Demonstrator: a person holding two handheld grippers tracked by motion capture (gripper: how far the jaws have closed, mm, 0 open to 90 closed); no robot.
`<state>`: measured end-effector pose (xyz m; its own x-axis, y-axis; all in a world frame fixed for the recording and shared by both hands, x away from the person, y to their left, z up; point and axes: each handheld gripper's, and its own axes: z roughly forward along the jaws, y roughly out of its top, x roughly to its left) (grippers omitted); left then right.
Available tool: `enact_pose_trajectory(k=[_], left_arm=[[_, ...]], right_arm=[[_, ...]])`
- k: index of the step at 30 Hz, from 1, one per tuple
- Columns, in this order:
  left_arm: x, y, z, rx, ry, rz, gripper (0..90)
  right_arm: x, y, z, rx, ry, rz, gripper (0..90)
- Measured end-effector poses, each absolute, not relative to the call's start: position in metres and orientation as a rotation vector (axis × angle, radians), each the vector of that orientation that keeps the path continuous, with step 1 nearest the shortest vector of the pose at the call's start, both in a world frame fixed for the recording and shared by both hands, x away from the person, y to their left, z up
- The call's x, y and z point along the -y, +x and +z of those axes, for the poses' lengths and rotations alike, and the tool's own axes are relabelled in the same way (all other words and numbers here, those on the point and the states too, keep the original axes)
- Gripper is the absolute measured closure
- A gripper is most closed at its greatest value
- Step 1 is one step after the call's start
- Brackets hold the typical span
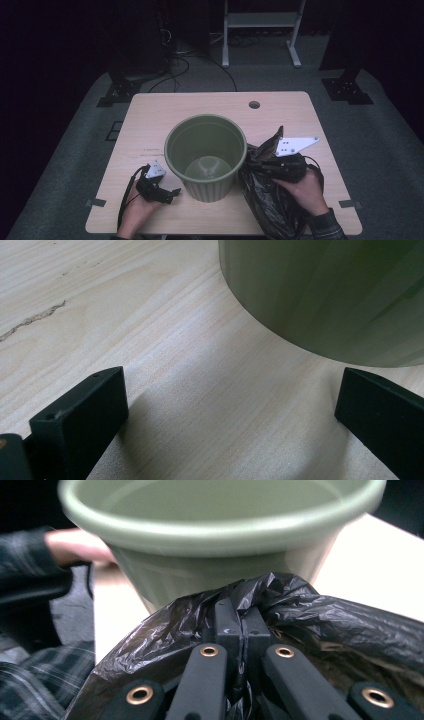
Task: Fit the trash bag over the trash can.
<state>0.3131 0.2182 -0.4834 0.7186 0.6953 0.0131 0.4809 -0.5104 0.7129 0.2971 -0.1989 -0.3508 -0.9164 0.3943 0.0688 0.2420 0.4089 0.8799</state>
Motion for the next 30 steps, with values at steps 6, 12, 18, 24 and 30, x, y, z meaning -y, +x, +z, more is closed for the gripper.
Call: enact_pose_trajectory(k=[6,12,18,24,30], left_arm=[[-0.218,0.313,-0.483,-0.887,2.210,0.390,0.0],[-0.218,0.313,-0.483,-0.887,2.211,0.390,0.0],[-0.218,0.313,-0.484,-0.887,2.209,0.391,0.0],[-0.218,0.313,-0.484,-0.887,2.209,0.391,0.0],[-0.218,0.314,-0.484,-0.886,2.208,0.391,0.0]], right_arm=[[0.205,0.290,-0.328,-2.514,0.479,1.585,89.9],[0.199,0.287,-0.309,-2.542,0.375,1.629,89.8],[0.183,0.290,-0.286,-2.551,0.285,1.651,89.7],[0.156,0.302,-0.262,-2.579,0.193,1.679,89.8],[0.123,0.320,-0.242,-2.606,0.126,1.741,89.8]])
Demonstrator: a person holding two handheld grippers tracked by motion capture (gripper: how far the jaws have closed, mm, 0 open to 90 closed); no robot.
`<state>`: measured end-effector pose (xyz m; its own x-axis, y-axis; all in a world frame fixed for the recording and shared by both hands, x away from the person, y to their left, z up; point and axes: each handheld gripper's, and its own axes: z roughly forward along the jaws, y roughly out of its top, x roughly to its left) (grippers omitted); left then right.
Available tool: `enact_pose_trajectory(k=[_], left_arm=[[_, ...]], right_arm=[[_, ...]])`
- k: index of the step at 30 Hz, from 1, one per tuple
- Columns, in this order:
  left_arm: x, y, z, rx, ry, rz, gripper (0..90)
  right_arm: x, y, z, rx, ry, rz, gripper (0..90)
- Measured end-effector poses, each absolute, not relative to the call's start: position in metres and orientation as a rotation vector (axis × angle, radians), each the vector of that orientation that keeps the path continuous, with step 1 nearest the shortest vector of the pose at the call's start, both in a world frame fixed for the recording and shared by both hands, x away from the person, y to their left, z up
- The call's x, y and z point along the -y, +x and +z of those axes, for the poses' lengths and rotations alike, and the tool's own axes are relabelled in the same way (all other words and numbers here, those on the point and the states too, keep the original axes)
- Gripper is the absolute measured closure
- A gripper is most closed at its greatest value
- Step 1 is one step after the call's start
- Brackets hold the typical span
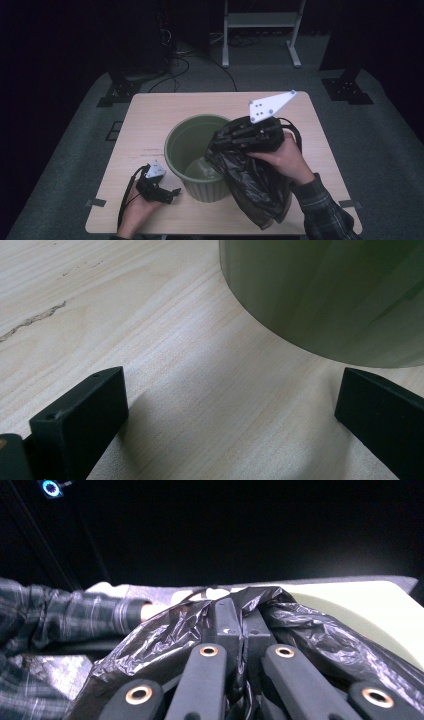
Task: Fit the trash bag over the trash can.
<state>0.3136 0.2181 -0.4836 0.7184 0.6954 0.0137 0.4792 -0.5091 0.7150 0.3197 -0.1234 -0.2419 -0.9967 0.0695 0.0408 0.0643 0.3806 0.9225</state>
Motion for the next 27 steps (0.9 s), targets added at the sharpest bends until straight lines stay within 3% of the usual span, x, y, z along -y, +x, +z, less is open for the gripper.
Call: enact_pose_trajectory(k=[15,27], left_arm=[[-0.218,0.314,-0.484,-0.883,2.210,0.390,0.0],[-0.218,0.314,-0.484,-0.883,2.210,0.391,0.0]], right_arm=[[0.031,0.357,-0.197,-2.601,0.003,1.879,89.8],[-0.009,0.366,-0.196,-2.626,-0.023,1.936,89.8]])
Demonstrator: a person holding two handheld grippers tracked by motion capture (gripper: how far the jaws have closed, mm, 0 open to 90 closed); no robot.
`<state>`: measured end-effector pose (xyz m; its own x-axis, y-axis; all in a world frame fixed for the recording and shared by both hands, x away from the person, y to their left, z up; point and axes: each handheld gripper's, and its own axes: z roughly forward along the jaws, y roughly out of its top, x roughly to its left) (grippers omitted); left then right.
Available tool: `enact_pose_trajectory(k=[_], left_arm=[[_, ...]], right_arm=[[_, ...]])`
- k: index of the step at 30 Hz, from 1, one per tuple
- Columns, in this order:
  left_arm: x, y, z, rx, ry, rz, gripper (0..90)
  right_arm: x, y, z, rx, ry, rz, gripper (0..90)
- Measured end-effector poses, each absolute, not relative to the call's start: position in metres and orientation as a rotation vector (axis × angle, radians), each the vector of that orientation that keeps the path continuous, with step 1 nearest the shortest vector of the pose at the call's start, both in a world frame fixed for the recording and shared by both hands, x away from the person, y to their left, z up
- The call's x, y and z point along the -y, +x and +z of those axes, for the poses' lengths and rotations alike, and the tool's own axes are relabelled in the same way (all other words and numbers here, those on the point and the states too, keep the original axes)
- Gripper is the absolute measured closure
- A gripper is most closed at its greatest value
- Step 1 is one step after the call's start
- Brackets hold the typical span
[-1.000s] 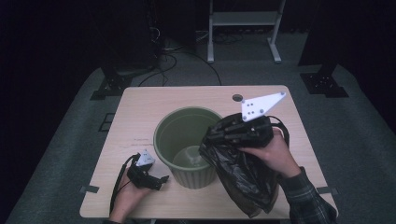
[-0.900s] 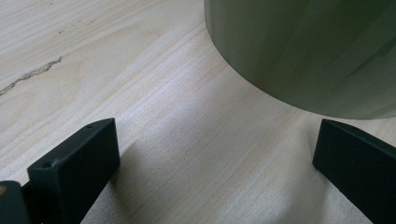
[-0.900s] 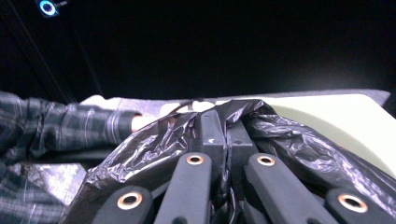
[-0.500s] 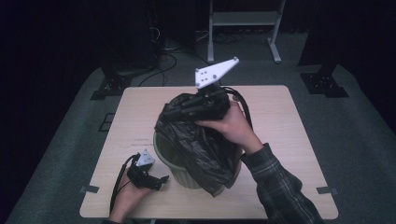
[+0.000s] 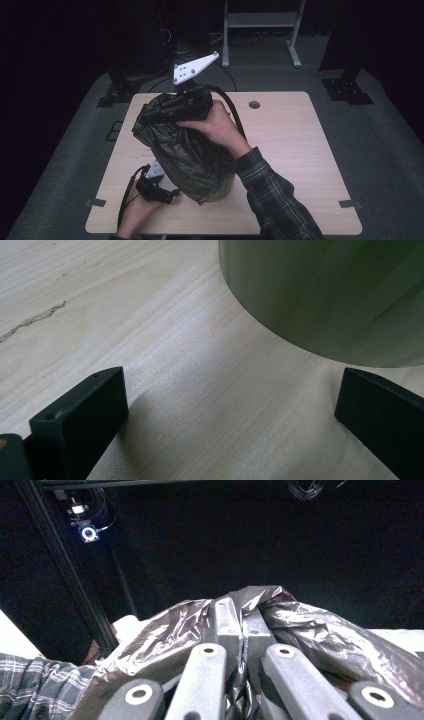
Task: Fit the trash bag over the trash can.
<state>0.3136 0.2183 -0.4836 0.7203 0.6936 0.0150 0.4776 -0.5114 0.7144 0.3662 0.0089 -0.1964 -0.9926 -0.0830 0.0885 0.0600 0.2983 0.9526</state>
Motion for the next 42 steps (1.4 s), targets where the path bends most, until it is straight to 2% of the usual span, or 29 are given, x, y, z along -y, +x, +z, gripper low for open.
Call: enact_pose_trajectory(k=[5,22,35,42], left_arm=[[-0.218,0.314,-0.484,-0.883,2.210,0.391,0.0],[-0.218,0.314,-0.484,-0.884,2.210,0.390,0.0],[-0.222,0.312,-0.480,-0.869,2.208,0.371,0.0],[-0.238,0.304,-0.450,-0.827,2.138,0.404,0.0]], right_arm=[[0.001,0.368,-0.210,2.430,-0.015,-1.778,89.7],[0.090,0.371,-0.272,2.532,-0.280,-1.624,89.3],[0.106,0.375,-0.287,2.713,-0.403,-1.470,88.8],[0.110,0.377,-0.289,2.716,-0.397,-1.472,88.5]])
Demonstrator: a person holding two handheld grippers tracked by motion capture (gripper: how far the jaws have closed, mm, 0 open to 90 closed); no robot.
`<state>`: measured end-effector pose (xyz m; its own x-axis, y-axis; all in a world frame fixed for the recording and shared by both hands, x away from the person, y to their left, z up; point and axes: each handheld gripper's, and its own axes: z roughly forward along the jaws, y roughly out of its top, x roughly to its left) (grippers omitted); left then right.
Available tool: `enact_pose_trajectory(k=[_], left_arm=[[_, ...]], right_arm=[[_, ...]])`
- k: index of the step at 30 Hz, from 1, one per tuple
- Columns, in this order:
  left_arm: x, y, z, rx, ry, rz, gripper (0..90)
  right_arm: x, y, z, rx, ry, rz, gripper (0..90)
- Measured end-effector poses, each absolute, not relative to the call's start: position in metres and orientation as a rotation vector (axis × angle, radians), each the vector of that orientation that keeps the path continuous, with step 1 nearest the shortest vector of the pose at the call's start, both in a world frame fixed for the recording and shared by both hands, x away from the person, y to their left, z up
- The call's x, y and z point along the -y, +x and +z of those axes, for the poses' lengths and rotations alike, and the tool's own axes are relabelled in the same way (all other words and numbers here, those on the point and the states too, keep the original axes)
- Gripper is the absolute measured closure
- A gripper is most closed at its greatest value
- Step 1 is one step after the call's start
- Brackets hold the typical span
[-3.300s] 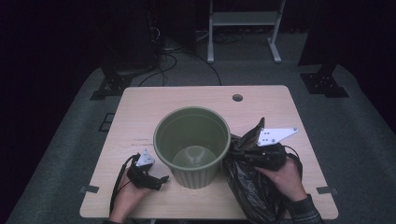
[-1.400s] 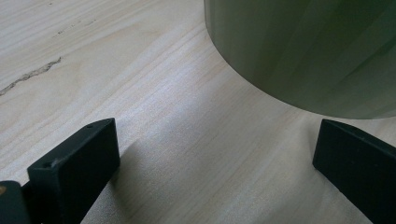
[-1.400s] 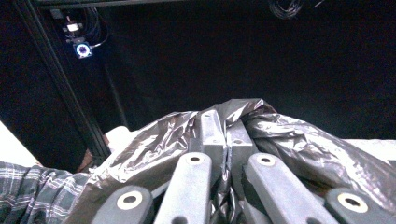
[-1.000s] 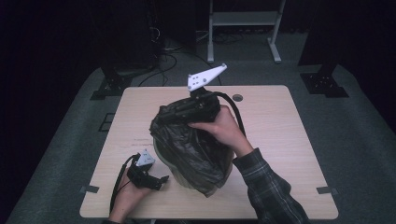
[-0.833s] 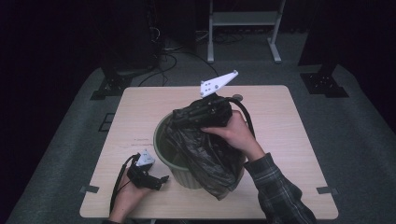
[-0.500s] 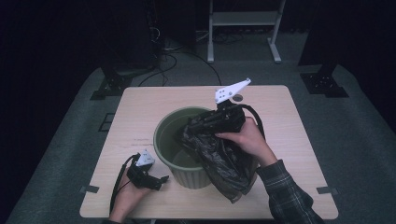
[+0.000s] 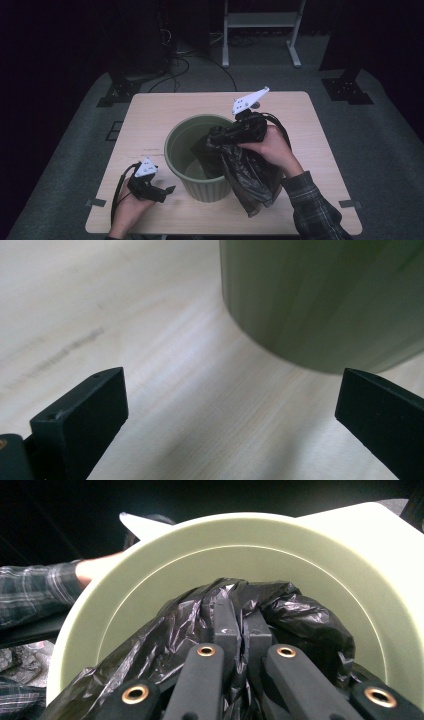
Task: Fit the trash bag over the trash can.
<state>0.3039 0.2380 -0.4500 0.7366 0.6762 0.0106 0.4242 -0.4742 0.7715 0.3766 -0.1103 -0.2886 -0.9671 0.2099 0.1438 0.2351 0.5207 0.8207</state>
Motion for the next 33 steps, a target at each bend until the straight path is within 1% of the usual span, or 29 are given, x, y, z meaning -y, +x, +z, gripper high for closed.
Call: enact_pose_trajectory(k=[9,14,20,22,24,26,28,30,33], left_arm=[[-0.253,0.290,-0.407,-0.699,2.094,0.361,0.0],[-0.251,0.283,-0.378,-0.617,2.081,0.344,0.0],[-0.243,0.275,-0.342,-0.524,2.107,0.327,0.0],[-0.239,0.275,-0.327,-0.485,2.083,0.320,0.0],[-0.234,0.278,-0.314,-0.446,2.066,0.316,3.9],[-0.228,0.285,-0.302,-0.415,2.057,0.325,4.7],[-0.222,0.292,-0.295,-0.389,2.061,0.331,8.8],[-0.215,0.301,-0.290,-0.364,2.059,0.322,12.7],[-0.202,0.313,-0.289,-0.356,2.077,0.313,15.4]], right_arm=[[0.113,0.378,-0.287,2.699,-0.391,-1.487,88.4],[0.115,0.380,-0.287,2.695,-0.390,-1.496,88.4],[0.118,0.380,-0.285,2.691,-0.386,-1.493,88.4],[0.119,0.381,-0.283,2.694,-0.385,-1.488,88.5],[0.120,0.382,-0.281,2.687,-0.379,-1.492,88.5],[0.120,0.382,-0.280,2.685,-0.373,-1.502,88.6],[0.120,0.382,-0.279,2.671,-0.360,-1.508,88.6],[0.119,0.382,-0.278,2.668,-0.364,-1.504,88.6],[0.116,0.382,-0.277,2.664,-0.354,-1.502,88.6]])
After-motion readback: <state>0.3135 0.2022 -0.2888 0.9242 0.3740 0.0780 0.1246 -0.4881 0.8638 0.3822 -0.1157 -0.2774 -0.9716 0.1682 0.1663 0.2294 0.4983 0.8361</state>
